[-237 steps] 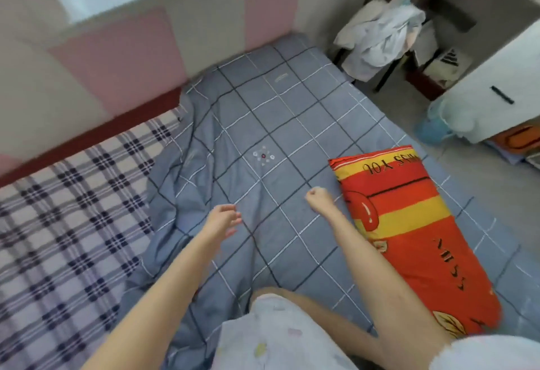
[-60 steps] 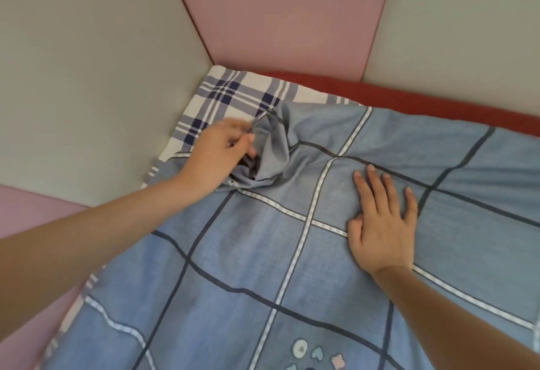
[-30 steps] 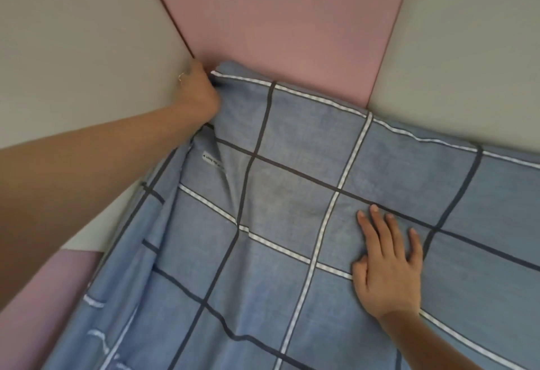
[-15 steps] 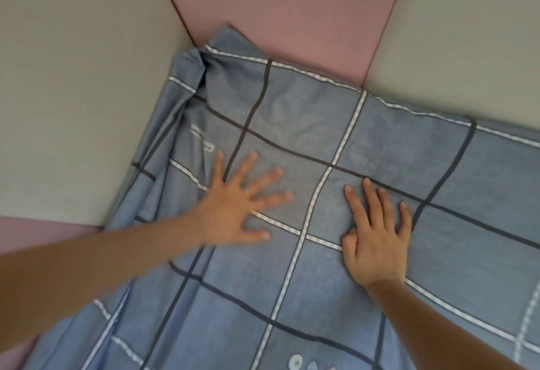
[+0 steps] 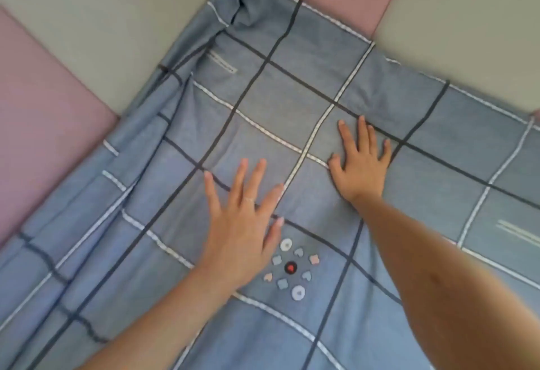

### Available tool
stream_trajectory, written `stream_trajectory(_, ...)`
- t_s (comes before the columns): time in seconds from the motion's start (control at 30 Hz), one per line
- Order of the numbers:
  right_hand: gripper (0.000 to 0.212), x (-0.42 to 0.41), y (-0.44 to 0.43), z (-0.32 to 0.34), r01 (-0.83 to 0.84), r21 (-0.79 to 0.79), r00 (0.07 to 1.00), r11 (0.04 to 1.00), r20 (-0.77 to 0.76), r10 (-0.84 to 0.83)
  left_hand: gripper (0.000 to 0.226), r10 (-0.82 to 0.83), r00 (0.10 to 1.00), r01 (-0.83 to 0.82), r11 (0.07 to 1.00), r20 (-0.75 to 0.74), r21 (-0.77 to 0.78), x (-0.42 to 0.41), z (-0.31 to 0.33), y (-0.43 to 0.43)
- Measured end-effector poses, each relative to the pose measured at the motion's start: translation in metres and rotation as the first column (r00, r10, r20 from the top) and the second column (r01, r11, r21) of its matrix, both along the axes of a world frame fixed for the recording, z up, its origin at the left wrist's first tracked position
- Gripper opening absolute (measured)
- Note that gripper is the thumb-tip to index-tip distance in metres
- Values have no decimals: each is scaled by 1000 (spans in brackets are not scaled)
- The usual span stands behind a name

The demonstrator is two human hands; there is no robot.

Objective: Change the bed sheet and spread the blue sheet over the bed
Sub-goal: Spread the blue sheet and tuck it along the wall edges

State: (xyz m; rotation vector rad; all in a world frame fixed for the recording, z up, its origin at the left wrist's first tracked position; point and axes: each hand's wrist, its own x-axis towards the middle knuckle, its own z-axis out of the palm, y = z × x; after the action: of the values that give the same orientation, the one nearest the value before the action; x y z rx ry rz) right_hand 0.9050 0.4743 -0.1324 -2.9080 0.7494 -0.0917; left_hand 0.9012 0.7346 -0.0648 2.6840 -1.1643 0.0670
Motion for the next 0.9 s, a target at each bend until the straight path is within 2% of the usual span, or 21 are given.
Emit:
stream_trajectory(0.07,69,-4,7,5,6,21,996,1000,-86,-4,49,-59,998,56,990,16,128,-75,-10,64)
stream_trajectory(0.17,64,-28,52,17,39,94,994,995,-110,-29,52,73,994,-54,973,-77,225,-151,-28,161)
stream_trajectory(0.23,65,-61,109,26,-159,156,985,975,-44,168,60,250,956,-205,943,-152,263,-177,-32,219)
stream_trajectory(0.27,64,-81,151,32,-356,168,932,919,-11,363,65,358,914,-294,908,-189,298,-189,-30,250)
stream_trajectory(0.3,64,-99,182,30,-576,159,812,802,0,584,72,451,866,-372,869,-214,328,-188,-31,269)
stream_trajectory(0.33,64,-111,221,29,-780,105,617,617,-31,786,81,563,783,-457,809,-264,369,-188,-26,295)
stream_trajectory(0.37,65,-112,240,25,-900,46,427,434,-110,897,92,650,709,-544,751,-273,375,-179,-27,309)
stream_trajectory(0.4,68,-100,259,24,-953,26,292,303,-197,936,103,731,610,-619,681,-307,390,-168,-24,324)
stream_trajectory(0.43,72,-80,280,22,-969,39,224,242,-267,938,113,798,523,-695,603,-300,391,-158,-24,343)
stream_trajectory(0.53,83,-2,312,25,-935,29,316,354,-385,867,135,860,405,-752,507,-311,422,-122,-31,370)
stream_trajectory(0.57,88,21,314,30,-898,19,390,439,-423,818,139,852,399,-724,519,-338,454,-111,-32,367)
stream_trajectory(0.6,94,42,326,33,-874,18,421,486,-474,774,140,854,372,-707,515,-364,484,-108,-35,369)
stream_trajectory(0.7,109,60,342,45,-812,59,453,580,-563,691,144,843,358,-689,529,-403,495,-105,-35,371)
stream_trajectory(0.77,104,41,349,55,-730,124,545,673,-489,681,145,828,364,-690,547,-427,474,-105,-33,371)
stream_trajectory(0.8,94,21,353,58,-720,136,589,680,-398,703,145,822,371,-692,555,-433,461,-103,-34,371)
stream_trajectory(0.83,82,-3,358,58,-772,146,566,619,-285,773,146,817,368,-692,560,-444,456,-104,-32,373)
stream_trajectory(0.87,74,-36,358,56,-886,148,412,438,-177,894,146,812,370,-690,566,-452,452,-103,-30,373)
stream_trajectory(0.9,70,-73,356,50,-987,129,82,96,-107,991,146,808,378,-680,574,-452,456,-103,-32,372)
